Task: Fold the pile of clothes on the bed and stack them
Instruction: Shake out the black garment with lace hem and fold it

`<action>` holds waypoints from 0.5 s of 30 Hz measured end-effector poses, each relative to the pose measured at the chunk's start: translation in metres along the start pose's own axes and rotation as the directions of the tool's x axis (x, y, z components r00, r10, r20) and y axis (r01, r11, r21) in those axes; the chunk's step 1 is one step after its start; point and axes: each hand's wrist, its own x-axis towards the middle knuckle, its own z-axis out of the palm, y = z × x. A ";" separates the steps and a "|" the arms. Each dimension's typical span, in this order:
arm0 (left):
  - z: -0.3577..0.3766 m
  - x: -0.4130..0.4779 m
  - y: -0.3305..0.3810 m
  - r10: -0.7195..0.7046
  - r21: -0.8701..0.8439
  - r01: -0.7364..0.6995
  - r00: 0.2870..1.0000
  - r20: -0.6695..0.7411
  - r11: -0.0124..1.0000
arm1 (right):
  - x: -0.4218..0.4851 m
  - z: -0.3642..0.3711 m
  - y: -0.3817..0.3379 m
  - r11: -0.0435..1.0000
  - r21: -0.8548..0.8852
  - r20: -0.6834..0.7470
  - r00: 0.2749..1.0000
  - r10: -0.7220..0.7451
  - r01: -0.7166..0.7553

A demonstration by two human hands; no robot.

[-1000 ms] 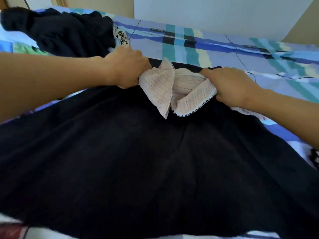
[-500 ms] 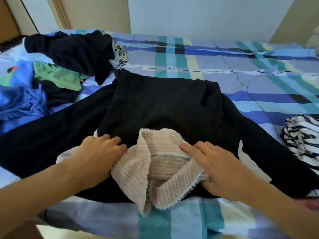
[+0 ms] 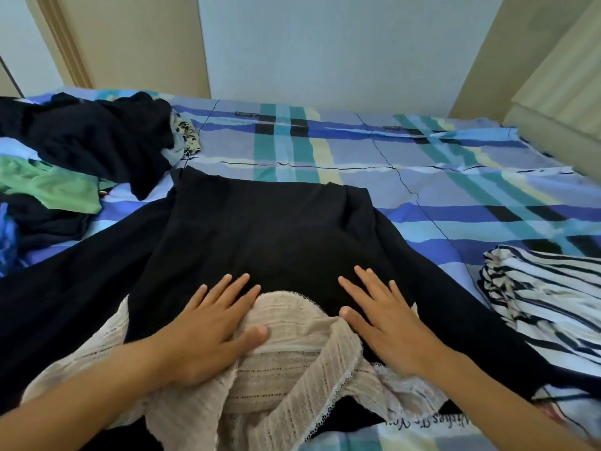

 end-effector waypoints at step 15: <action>-0.090 0.185 -0.138 -0.265 0.218 0.407 0.835 -0.481 0.887 | 0.227 -0.045 0.061 0.912 0.322 -0.492 0.778 0.391 -0.254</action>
